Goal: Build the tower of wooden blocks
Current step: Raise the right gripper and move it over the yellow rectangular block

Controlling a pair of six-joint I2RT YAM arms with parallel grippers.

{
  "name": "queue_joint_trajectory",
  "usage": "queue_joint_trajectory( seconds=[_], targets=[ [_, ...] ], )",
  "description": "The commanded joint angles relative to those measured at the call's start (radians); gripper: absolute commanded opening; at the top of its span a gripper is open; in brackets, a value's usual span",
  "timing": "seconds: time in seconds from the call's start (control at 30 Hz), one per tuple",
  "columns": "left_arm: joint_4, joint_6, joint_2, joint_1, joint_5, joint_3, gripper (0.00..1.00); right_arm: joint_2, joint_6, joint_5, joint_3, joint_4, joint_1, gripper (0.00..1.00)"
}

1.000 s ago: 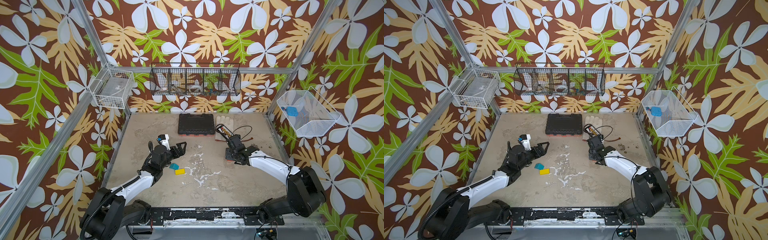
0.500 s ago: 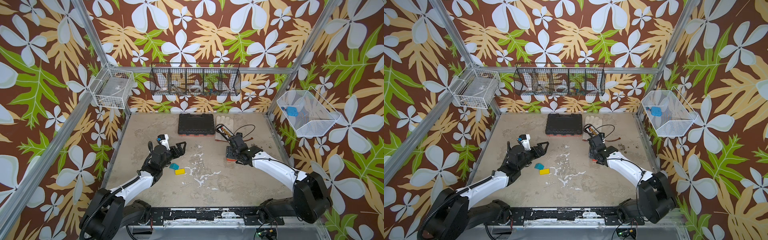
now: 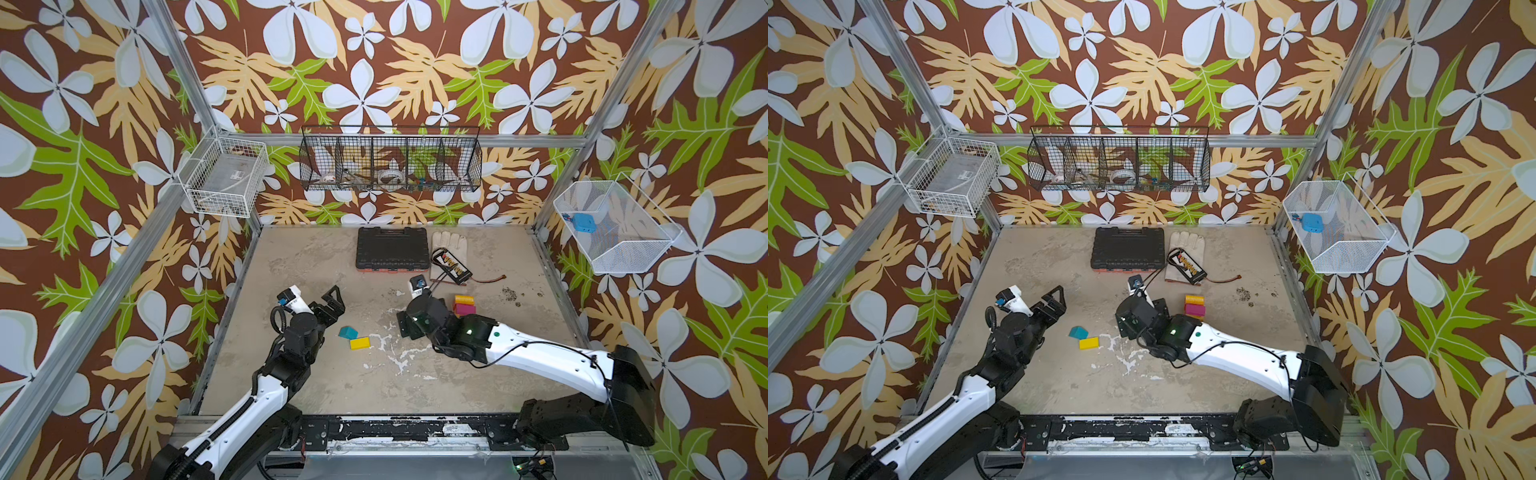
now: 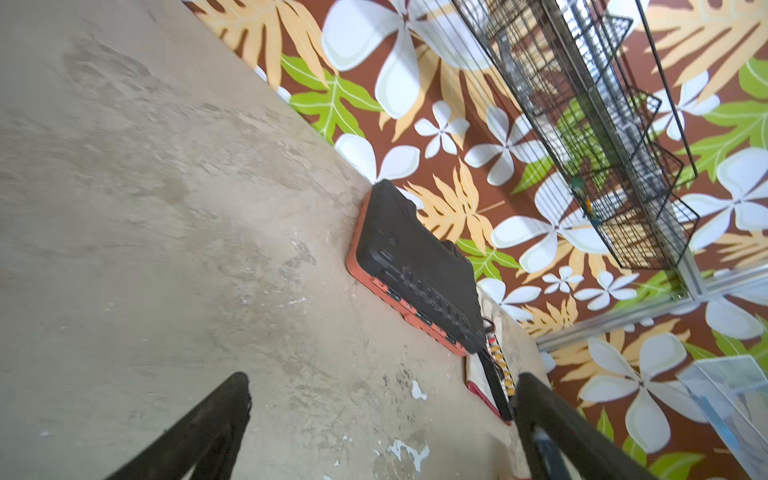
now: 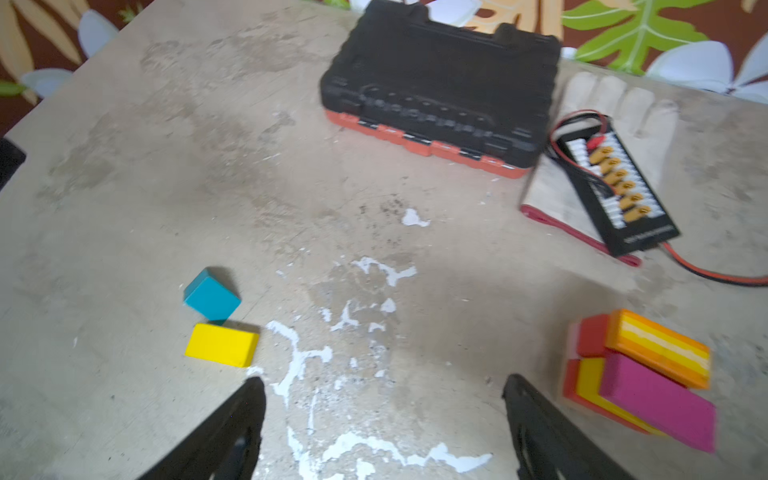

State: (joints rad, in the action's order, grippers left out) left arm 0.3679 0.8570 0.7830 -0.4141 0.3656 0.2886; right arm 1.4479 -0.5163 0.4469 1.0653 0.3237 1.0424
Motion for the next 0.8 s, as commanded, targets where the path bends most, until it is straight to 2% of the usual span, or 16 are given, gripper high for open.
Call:
queue_joint_trajectory(
  seconds=[0.0,0.2,0.57,0.77],
  targets=[
    [-0.014,0.05,-0.055,0.0,0.13,-0.025,1.0,0.09,0.015,-0.016,0.038,-0.052,0.03,0.89],
    [-0.064,0.102,-0.122,0.0,0.212,-0.046,1.0,0.235,-0.002,-0.109,0.082,-0.1,0.035,0.87],
    [-0.091,0.115,-0.111,0.0,0.225,-0.031,1.0,0.375,-0.013,-0.169,0.135,-0.121,0.037,0.87],
    [-0.096,0.119,-0.11,0.0,0.226,-0.028,1.0,0.415,-0.011,-0.161,0.167,-0.102,0.039,0.87]
  ],
)
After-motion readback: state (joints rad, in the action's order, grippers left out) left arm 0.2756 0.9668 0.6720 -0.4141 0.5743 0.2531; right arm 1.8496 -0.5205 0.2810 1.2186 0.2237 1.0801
